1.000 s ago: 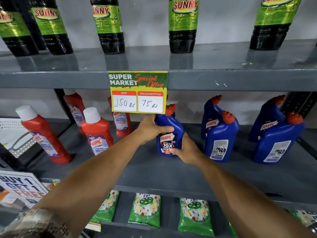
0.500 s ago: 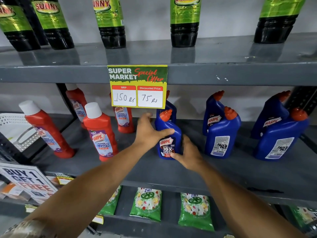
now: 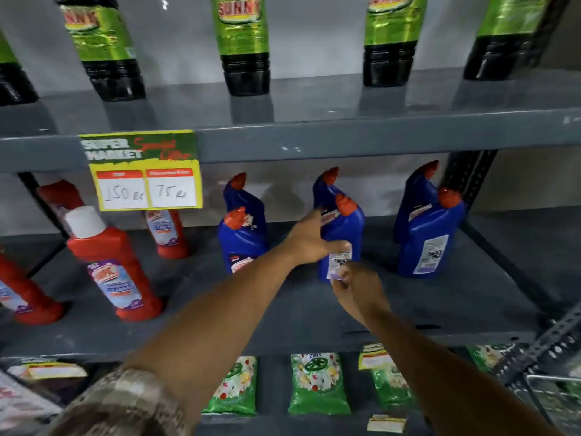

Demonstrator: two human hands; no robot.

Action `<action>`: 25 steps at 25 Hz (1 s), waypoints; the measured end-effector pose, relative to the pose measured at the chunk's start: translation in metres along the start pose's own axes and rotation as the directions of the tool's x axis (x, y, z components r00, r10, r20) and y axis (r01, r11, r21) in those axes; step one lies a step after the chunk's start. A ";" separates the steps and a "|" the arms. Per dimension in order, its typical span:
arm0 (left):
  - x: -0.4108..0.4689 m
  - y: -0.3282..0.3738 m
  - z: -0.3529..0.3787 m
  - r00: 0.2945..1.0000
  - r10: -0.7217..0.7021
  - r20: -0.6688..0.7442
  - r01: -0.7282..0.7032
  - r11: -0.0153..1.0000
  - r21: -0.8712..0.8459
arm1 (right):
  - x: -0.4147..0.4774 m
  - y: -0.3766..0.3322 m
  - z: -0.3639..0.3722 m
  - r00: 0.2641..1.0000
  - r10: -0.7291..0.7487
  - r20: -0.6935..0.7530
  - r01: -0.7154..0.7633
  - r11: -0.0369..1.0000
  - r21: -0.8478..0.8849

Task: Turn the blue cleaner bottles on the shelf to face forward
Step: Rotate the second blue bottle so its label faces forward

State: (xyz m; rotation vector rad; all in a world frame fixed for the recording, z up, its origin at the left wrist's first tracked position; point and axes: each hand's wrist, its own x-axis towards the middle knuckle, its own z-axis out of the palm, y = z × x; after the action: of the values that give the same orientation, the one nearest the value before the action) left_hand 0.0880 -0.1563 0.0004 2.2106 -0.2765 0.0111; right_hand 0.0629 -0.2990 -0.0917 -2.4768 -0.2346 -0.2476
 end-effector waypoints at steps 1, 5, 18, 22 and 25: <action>0.009 -0.003 0.004 0.998 -0.047 0.042 0.048 0.999 -0.017 | 0.001 0.008 -0.005 0.999 0.034 -0.035 -0.034 0.999 0.017; 0.023 -0.008 0.022 0.997 -0.076 -0.022 0.075 0.997 -0.033 | 0.004 0.028 -0.018 0.993 0.112 -0.041 -0.108 0.989 0.106; 0.033 0.072 0.013 0.931 -0.198 -0.306 0.200 0.980 -0.026 | 0.019 -0.014 -0.027 0.975 0.130 -0.177 -0.065 0.941 0.332; 0.030 0.071 -0.004 0.966 -0.235 -0.111 0.204 0.949 -0.239 | 0.028 -0.003 -0.039 0.958 0.179 -0.226 -0.024 0.831 0.556; 0.029 0.052 -0.027 0.995 -0.085 0.047 0.097 0.934 -0.344 | 0.031 0.016 -0.047 0.998 0.013 -0.061 0.033 0.724 0.689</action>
State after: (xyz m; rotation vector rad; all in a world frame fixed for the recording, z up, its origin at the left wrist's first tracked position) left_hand 0.1077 -0.1716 0.0609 1.8705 -0.1770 -0.1156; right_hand 0.0909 -0.3363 -0.0569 -1.7128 -0.2569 -0.1931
